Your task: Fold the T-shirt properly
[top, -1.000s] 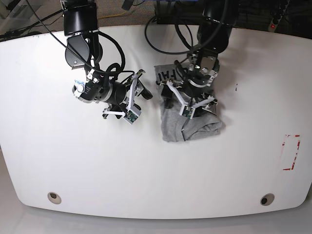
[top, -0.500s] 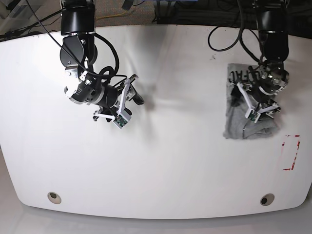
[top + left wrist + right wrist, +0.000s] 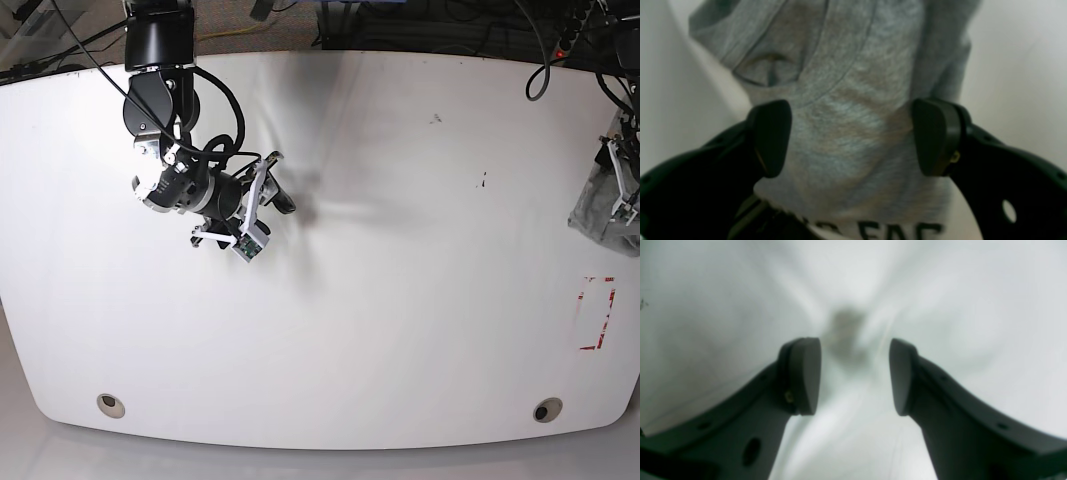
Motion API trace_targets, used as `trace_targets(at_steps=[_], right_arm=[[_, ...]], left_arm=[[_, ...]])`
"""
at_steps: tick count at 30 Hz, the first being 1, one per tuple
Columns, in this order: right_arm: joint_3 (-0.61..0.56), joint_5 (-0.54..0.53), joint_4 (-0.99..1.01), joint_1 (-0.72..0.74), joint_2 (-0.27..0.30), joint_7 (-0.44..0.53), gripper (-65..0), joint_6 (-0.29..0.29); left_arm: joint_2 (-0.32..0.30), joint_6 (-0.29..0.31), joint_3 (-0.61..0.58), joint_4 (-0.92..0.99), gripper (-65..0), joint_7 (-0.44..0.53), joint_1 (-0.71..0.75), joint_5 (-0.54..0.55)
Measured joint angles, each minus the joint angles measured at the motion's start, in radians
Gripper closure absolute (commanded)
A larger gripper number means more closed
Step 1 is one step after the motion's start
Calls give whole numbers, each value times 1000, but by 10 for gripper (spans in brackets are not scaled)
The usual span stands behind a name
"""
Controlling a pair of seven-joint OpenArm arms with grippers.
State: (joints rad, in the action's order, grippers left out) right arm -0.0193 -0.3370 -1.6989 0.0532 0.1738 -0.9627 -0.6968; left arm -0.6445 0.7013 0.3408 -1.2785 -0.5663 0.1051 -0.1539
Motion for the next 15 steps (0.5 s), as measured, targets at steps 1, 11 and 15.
trace_targets(at_steps=[1, 11, 15], right_arm=[[0, 1, 0, 0, 0, 0, -304, 0], [0, 0, 0, 0, -5, 73, -304, 0], [0, 30, 1, -10, 7, 142, -304, 0]], left_arm=[[-5, 3, 23, 0, -532, 2, 1, 3], [21, -1, 139, -218, -532, -10, -15, 11], [106, 5, 118, -303, -531, 13, -16, 98]])
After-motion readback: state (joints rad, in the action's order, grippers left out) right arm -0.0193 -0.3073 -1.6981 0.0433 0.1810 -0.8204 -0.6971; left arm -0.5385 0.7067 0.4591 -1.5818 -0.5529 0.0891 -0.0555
